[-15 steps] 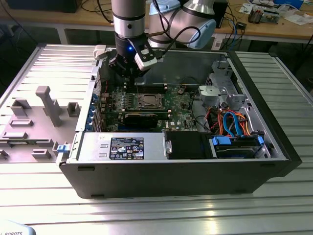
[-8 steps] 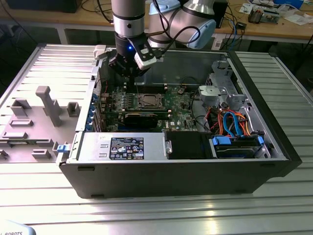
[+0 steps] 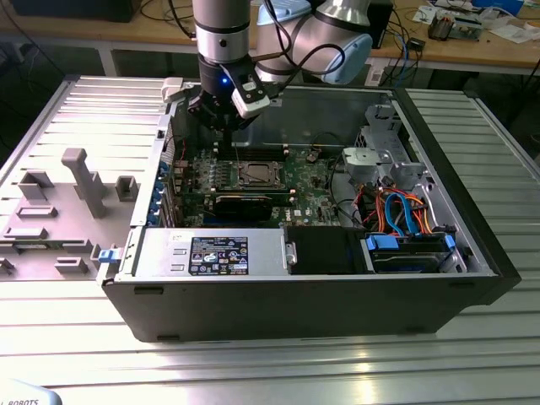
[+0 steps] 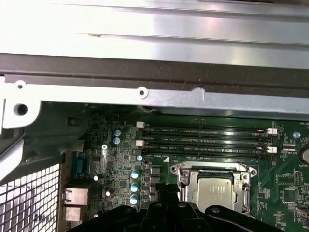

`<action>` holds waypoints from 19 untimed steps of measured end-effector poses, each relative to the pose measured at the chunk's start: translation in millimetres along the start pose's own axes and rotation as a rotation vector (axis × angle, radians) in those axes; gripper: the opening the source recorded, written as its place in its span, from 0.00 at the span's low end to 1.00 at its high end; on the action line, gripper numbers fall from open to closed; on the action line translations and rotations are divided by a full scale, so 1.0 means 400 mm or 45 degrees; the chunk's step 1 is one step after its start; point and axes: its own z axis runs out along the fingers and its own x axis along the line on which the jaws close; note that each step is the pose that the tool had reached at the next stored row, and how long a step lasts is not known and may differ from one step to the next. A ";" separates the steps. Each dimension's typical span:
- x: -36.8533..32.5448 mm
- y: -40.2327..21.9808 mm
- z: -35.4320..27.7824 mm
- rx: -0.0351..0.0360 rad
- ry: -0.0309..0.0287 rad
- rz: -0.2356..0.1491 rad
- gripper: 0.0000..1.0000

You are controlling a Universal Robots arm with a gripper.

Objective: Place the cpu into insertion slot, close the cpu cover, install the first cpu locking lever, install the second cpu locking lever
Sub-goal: 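Install the first cpu locking lever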

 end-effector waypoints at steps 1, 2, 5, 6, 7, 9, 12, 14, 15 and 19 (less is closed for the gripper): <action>0.000 0.003 0.000 0.0000 0.0000 0.000 0.11; 0.000 0.007 0.001 0.0001 0.0001 0.000 0.11; -0.001 0.022 0.002 -0.0001 0.0000 0.000 0.11; -0.001 0.023 0.002 0.0000 0.0001 0.000 0.11; -0.002 0.024 0.002 0.0001 0.0002 -0.001 0.11; -0.004 0.024 0.002 0.0000 0.0002 -0.001 0.11; -0.008 0.025 0.003 0.0000 0.0003 -0.001 0.11; -0.011 0.025 0.003 0.0000 0.0003 0.000 0.11; -0.012 0.026 0.003 0.0000 0.0003 0.000 0.11; -0.015 0.026 0.003 -0.0001 0.0003 0.000 0.11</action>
